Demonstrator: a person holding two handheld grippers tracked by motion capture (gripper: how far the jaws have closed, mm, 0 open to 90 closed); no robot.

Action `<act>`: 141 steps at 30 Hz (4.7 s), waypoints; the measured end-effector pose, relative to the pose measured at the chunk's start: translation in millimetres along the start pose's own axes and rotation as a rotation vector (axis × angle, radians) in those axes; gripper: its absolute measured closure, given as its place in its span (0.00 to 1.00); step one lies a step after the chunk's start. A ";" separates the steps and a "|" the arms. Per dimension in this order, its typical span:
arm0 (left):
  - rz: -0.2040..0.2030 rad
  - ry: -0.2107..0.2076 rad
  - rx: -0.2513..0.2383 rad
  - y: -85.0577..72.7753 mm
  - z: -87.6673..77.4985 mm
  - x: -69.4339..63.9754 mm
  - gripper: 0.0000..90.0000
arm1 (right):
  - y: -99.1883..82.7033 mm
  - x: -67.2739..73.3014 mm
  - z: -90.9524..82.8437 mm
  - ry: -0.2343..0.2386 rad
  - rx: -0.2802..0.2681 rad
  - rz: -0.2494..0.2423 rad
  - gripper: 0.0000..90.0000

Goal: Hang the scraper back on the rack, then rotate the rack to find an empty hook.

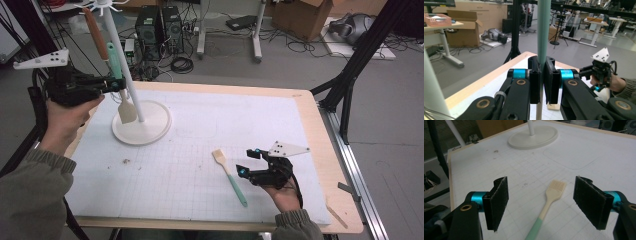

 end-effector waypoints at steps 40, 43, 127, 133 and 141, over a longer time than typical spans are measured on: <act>-0.118 0.042 -0.032 29.9 13.8 48.3 0.93 | 0.3 -1.2 2.7 0.017 0.000 0.001 0.31; -0.137 0.034 -0.047 30.0 14.5 49.4 0.93 | 0.8 -1.0 3.1 0.018 -0.004 -0.003 0.31; 0.076 0.174 0.025 82.0 -11.9 12.5 0.99 | 1.7 -5.0 12.2 0.036 0.006 0.010 0.30; 0.059 0.192 0.001 98.6 -5.0 13.8 1.00 | 1.8 -6.2 11.1 0.038 0.001 0.016 0.30; 0.048 0.219 -0.012 112.4 8.8 16.4 1.00 | 1.3 -6.0 12.4 0.040 0.010 0.006 0.30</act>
Point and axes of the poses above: each handheld gripper's, and its own axes: z roughly forward along the jaws, y roughly out of its top, x roughly to its left, the point moved 6 cm from there along z, roughly forward along the jaws, and after that the axes turned 11 degrees about y, right-handed, at the moved point
